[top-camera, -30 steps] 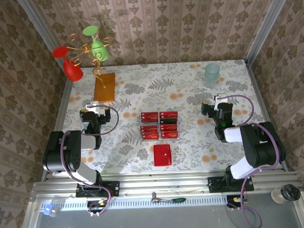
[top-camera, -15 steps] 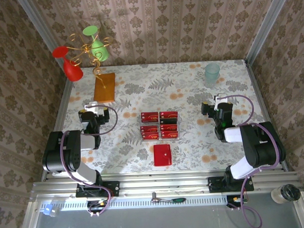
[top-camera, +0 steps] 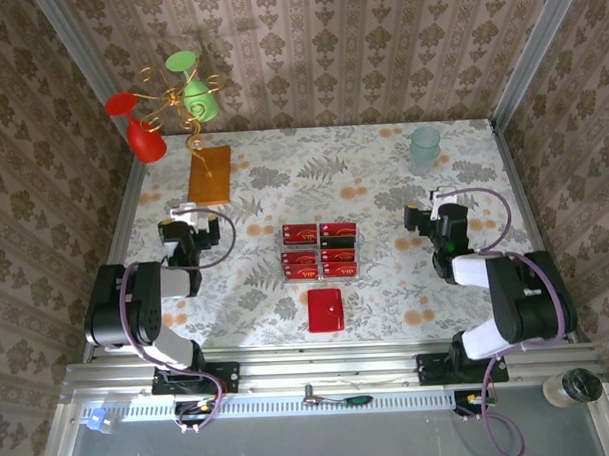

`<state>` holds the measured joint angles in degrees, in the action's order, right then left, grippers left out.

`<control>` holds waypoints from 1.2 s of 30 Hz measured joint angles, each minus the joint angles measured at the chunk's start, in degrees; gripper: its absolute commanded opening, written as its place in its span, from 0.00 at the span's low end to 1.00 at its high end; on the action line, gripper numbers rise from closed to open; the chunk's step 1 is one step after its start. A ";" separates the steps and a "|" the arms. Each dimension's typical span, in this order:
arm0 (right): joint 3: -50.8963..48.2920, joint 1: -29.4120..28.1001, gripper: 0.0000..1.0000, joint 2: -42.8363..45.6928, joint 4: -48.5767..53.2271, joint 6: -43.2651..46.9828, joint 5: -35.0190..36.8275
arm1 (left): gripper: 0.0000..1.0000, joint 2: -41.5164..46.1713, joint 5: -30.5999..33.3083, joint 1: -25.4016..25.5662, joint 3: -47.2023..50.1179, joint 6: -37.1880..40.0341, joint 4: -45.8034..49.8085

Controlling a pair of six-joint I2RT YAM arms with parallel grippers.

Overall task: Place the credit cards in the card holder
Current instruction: Move the storage box to the center of the table.

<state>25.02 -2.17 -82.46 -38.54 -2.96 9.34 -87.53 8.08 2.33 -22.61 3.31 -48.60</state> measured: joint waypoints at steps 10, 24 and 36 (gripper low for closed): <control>21.81 1.16 1.00 16.68 31.78 -12.72 -2.82 | 1.00 15.19 1.60 1.46 -16.57 -6.73 29.20; 21.57 -19.80 0.94 16.59 59.91 -23.54 -14.45 | 1.00 25.88 8.83 24.48 -10.45 -35.78 62.18; 20.22 -39.21 0.95 6.47 68.78 -25.94 -3.91 | 1.00 18.43 12.00 32.46 -8.74 -42.82 65.00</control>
<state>45.23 -41.39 -75.99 30.24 -28.91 5.43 -69.10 20.08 34.79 -31.35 -39.51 16.40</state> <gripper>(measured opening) 0.944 0.999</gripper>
